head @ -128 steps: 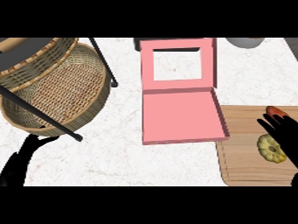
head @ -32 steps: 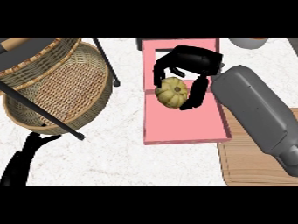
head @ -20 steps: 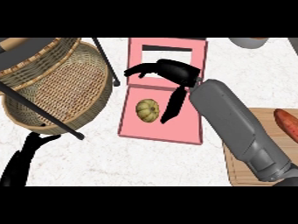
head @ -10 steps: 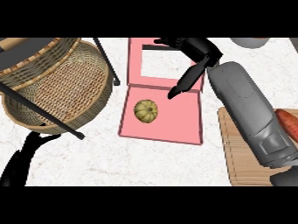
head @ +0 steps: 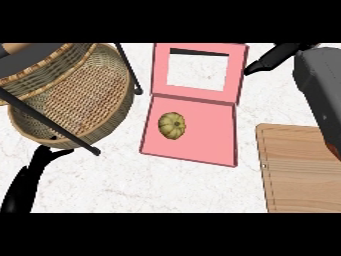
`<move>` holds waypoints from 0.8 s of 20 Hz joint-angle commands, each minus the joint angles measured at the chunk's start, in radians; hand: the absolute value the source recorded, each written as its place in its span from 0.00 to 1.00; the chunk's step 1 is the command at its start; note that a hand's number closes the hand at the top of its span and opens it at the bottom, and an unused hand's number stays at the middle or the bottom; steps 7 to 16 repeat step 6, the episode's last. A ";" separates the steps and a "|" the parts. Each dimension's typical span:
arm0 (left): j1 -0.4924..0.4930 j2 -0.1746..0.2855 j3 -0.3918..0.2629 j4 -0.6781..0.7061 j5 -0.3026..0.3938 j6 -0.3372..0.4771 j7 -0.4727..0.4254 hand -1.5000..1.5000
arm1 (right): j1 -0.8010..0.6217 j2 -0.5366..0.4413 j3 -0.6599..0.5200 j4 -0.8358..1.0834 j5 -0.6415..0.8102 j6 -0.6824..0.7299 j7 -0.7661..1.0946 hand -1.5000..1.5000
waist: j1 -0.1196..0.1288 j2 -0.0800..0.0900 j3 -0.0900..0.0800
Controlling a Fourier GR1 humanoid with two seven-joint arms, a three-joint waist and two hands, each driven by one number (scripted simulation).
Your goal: Pick the squash from the cutting board and place it in the cardboard box
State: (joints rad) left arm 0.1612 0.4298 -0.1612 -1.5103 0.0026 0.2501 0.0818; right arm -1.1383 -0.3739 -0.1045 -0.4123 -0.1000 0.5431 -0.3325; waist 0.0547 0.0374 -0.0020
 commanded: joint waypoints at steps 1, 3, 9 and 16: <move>-0.149 -0.044 -0.019 -0.062 0.004 -0.006 -0.029 0.50 | -0.018 -0.094 -0.048 0.077 -0.020 0.049 -0.024 0.00 | 0.006 0.016 0.005; -0.138 -0.015 -0.008 -0.082 0.022 -0.041 -0.028 0.50 | -0.020 -0.132 -0.049 0.094 -0.011 0.073 -0.048 0.00 | 0.022 0.017 0.007; -0.119 -0.042 -0.028 -0.069 -0.002 -0.018 -0.065 0.50 | -0.012 -0.196 -0.035 0.107 0.008 0.163 -0.077 0.00 | 0.031 0.025 0.007; -0.119 -0.042 -0.028 -0.069 -0.002 -0.018 -0.065 0.50 | -0.012 -0.196 -0.035 0.107 0.008 0.163 -0.077 0.00 | 0.031 0.025 0.007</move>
